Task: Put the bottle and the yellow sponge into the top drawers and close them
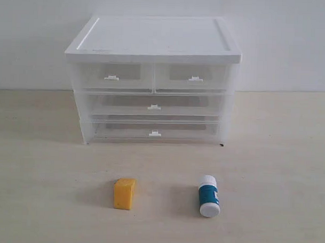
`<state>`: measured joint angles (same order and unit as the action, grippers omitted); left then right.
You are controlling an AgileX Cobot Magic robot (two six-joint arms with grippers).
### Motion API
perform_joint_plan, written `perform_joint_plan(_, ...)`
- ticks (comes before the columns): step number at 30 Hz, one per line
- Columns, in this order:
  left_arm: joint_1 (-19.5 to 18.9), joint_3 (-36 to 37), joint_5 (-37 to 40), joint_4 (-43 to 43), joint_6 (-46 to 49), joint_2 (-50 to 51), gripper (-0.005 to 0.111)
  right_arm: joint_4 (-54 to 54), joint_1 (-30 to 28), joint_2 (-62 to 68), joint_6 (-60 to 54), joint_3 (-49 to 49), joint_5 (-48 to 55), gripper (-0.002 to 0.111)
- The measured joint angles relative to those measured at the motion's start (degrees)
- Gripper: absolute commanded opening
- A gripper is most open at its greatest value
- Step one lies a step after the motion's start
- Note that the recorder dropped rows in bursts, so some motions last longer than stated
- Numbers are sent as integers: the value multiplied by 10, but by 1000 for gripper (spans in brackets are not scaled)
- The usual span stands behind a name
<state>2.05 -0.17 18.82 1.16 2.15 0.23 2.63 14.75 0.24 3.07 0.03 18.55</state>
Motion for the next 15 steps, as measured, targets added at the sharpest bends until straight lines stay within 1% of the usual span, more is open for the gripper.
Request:
perform_joint_plan(3, 0, 0, -8, -2, 11, 0, 4, 0, 0, 0, 0, 0, -17, 0)
perform_joint_plan(10, 0, 0, -105, 5, 15, 0, 4, 0, 0, 0, 0, 0, -54, 0)
perform_joint_plan(15, 0, 0, -174, 5, 14, 0, 4, 0, 0, 0, 0, 0, -99, 0)
